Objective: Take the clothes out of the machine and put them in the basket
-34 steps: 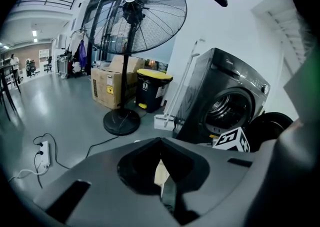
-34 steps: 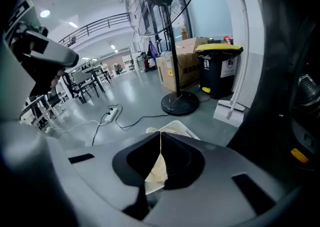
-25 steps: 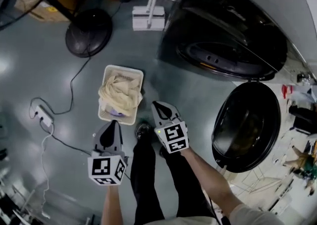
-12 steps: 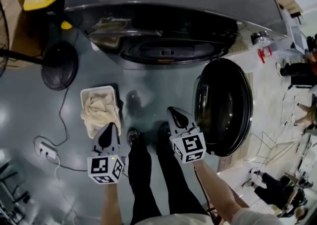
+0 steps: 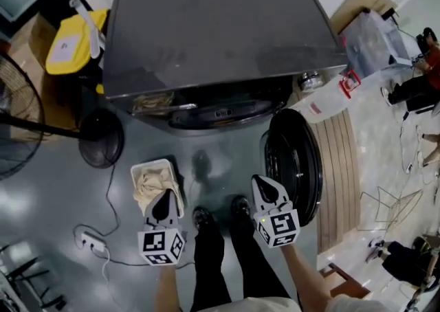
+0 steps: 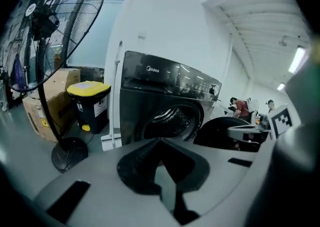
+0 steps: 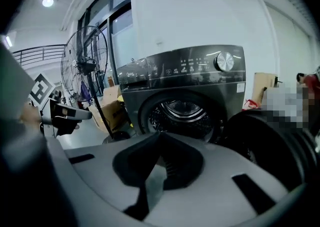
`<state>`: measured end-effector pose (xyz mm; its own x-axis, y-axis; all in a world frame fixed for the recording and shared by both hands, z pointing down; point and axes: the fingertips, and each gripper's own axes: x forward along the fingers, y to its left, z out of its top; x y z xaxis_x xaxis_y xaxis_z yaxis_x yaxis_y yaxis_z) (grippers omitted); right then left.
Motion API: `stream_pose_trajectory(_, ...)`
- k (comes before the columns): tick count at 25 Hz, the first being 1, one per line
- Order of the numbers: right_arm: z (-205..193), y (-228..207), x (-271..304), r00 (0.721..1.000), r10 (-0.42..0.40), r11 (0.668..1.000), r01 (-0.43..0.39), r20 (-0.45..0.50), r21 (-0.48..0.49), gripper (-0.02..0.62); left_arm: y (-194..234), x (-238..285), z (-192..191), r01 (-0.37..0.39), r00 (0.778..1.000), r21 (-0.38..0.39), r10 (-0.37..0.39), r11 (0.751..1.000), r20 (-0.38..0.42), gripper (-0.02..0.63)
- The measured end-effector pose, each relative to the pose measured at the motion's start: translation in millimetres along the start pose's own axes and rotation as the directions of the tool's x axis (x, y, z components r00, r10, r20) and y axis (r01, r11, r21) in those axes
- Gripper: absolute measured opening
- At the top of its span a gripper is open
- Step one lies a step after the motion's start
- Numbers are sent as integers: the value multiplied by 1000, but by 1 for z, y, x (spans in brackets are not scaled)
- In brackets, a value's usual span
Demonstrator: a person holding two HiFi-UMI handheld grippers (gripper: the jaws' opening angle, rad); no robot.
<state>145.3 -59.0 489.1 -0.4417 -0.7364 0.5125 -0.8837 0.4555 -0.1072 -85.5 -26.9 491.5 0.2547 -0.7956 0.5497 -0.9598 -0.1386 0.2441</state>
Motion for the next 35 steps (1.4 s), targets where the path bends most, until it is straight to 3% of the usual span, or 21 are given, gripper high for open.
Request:
stream_pose_trajectory(6, 62, -1, -32, 999, 19, 999, -18, 42, -36, 25, -29, -34, 47, -3, 1000, 25, 2, 1000, 25, 18)
stream_pose_trajectory(17, 188, 2, -98, 985, 22, 998, -13, 173, -54, 25, -56, -107, 151, -60, 987, 37, 54, 997, 150, 18)
stream_pose_trajectory(28, 270, -3, -164, 968, 27, 992, 6, 249, -130, 25, -82, -156, 225, -58, 966, 74, 37, 996, 256, 18)
stream_pose_trajectory(35, 298, -11, -188, 957, 20, 995, 10, 290, -103, 25, -96, -170, 256, -46, 957, 91, 17, 995, 290, 18)
